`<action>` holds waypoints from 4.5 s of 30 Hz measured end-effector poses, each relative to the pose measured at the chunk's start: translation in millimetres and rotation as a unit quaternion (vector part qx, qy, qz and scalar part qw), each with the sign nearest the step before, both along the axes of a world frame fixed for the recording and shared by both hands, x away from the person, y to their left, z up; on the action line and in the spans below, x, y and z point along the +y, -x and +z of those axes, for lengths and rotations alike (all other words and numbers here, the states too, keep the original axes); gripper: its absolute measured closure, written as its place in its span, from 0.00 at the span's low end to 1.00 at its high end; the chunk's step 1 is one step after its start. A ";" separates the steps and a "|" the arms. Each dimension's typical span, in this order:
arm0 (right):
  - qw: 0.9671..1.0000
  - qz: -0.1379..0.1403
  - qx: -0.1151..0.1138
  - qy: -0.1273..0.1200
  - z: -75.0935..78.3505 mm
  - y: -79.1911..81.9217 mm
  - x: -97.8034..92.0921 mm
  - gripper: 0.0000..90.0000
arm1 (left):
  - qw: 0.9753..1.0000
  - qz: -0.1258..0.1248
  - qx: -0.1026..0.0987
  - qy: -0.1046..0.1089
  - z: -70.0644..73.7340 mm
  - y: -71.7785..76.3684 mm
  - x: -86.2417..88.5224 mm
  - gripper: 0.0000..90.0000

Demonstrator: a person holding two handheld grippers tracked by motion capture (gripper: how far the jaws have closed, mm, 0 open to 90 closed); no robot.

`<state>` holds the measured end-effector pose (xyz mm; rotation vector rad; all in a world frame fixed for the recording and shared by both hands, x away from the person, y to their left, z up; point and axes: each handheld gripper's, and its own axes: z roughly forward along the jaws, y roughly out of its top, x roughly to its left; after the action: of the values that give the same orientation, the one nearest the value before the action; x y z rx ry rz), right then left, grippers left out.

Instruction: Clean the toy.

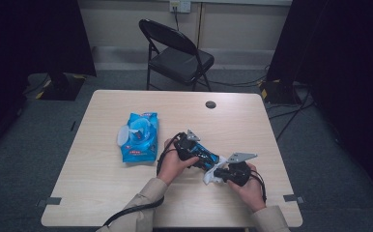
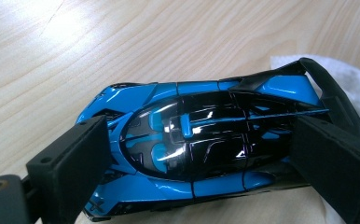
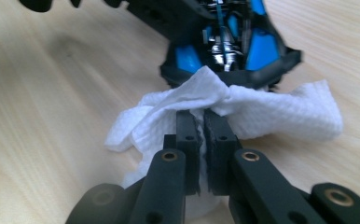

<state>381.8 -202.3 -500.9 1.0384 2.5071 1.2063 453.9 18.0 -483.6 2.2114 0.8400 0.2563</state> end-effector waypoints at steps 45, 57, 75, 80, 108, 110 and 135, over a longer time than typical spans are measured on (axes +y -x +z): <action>0.994 0.068 -0.004 -0.088 40.0 14.9 -8.1 0.96 | 1.000 0.000 0.001 0.001 0.1 1.5 -3.7 0.05; 0.992 -0.056 -0.043 -0.103 49.5 2.6 -60.7 0.96 | 1.000 -0.001 0.000 -0.001 0.0 1.7 -3.6 0.05; 0.986 -0.151 -0.046 -0.054 19.2 -19.0 -65.5 0.96 | 1.000 0.000 0.000 0.001 -0.2 2.0 -3.9 0.05; 0.989 -0.140 -0.041 -0.032 9.5 -23.3 -50.7 0.96 | 1.000 0.000 0.001 0.000 -0.1 2.3 -3.8 0.05; 0.998 -0.055 -0.021 -0.012 -2.9 -22.3 -21.2 0.97 | 1.000 -0.002 -0.002 -0.007 -0.7 3.4 -6.3 0.02; 0.999 -0.049 -0.015 -0.015 -2.9 -20.7 -22.7 0.97 | 1.000 -0.002 -0.001 -0.008 -0.5 3.3 -6.6 0.02; 0.999 0.017 0.020 -0.030 -2.1 0.4 -9.3 0.97 | 1.000 -0.001 -0.001 -0.009 -0.7 3.9 -7.9 0.01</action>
<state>381.4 -211.5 -502.9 1.0486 2.5440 1.2912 449.9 10.1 -484.3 2.2277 0.8383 0.2651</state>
